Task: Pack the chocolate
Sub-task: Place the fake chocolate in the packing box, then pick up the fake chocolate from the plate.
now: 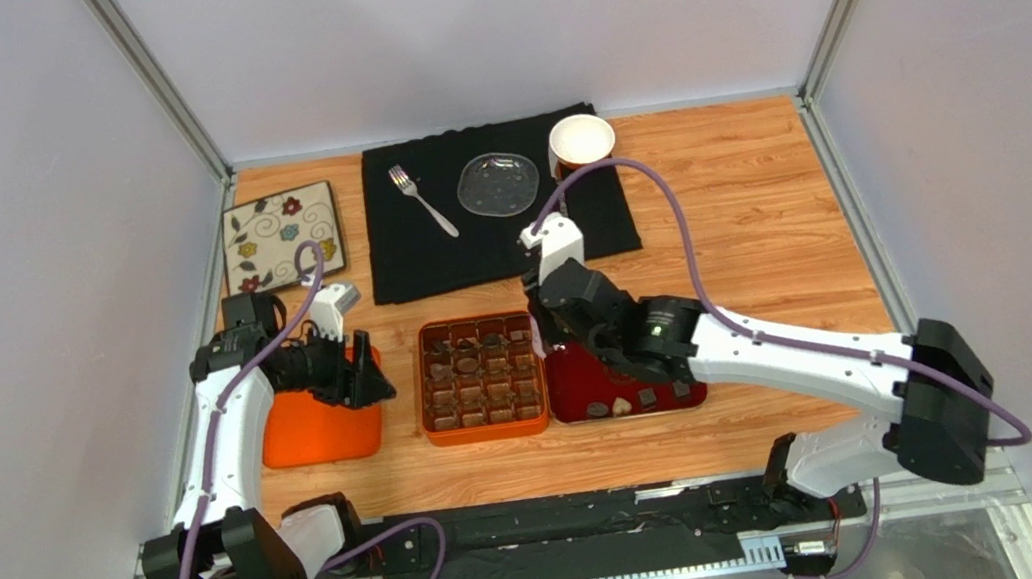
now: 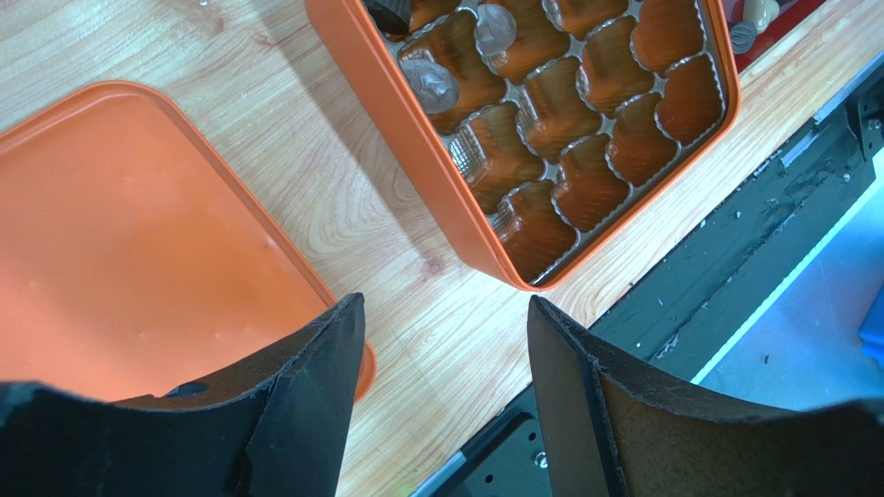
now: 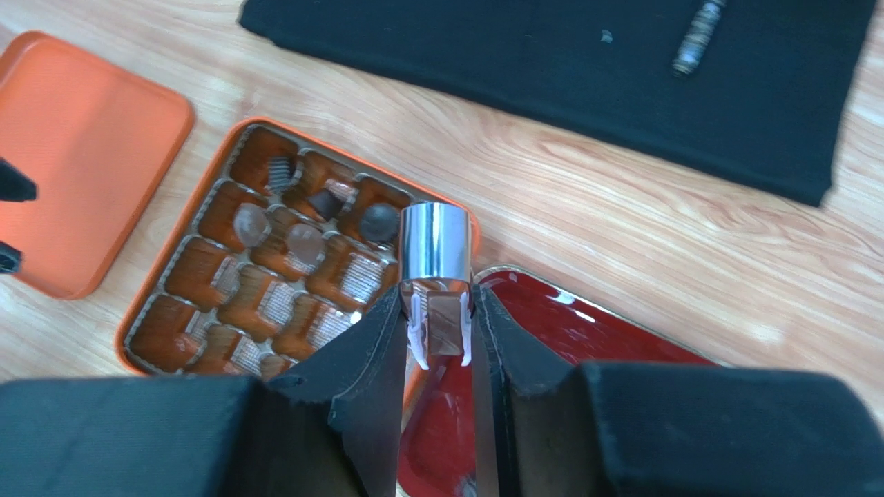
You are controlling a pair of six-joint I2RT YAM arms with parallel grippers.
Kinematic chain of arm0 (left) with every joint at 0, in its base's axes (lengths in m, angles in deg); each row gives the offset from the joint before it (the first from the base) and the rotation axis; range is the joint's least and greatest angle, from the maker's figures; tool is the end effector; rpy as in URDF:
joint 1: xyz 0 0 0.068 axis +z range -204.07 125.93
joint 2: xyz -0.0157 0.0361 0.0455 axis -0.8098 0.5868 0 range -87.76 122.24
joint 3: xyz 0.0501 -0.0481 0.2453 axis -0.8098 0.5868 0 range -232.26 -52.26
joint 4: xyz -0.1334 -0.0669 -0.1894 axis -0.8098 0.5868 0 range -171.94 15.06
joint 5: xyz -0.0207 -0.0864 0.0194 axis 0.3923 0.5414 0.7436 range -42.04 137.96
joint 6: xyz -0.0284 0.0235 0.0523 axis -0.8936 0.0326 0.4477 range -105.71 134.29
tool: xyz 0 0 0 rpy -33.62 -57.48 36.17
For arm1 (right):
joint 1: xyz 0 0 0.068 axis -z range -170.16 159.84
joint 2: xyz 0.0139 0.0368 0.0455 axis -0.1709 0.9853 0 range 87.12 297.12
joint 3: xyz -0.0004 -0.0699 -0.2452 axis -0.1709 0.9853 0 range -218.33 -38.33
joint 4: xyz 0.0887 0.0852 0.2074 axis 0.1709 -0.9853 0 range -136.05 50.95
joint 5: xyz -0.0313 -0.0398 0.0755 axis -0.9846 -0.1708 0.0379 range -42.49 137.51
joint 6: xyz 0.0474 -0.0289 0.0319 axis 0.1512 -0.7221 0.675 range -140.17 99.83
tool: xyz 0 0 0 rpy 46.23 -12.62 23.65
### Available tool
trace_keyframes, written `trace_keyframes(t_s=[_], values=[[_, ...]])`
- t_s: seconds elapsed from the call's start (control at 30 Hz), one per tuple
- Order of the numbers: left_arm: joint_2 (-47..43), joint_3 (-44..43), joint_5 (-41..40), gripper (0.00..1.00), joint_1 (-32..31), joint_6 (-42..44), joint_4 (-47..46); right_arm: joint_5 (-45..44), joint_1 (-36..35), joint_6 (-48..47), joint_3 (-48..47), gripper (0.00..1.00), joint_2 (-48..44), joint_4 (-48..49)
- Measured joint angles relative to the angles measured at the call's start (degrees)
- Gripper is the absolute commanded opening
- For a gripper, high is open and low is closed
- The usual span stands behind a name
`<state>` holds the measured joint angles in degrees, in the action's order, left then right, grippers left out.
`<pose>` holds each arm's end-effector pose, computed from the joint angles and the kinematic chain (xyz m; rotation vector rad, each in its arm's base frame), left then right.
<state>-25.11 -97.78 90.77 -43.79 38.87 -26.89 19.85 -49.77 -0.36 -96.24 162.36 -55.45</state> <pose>0.1753 -0.0025 0.2181 0.4654 2.4713 -0.8208 0.1647 0.2354 0.2761 -0.4513 2.0518 0.3171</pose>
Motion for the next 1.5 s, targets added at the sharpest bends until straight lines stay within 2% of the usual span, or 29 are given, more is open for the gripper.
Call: trace_keyframes(t_s=[0.3,0.7,1.23,1.5], values=[[-0.26,0.0,0.0,0.67,0.02,0.02,0.09,3.15,-1.92,-1.92,-7.21,0.21,8.61,3.72],[-0.26,-0.02,0.13,0.67,0.37,0.04,0.11,5.31,-2.32,-2.03,-8.41,0.24,13.09,6.03],[-0.44,-0.02,0.2,0.67,0.76,0.48,0.52,5.73,-2.6,-1.66,-9.22,0.32,14.14,7.04],[-0.52,-0.02,0.2,0.67,1.05,1.05,0.68,5.35,-2.6,-1.66,-9.22,0.31,14.12,7.08]])
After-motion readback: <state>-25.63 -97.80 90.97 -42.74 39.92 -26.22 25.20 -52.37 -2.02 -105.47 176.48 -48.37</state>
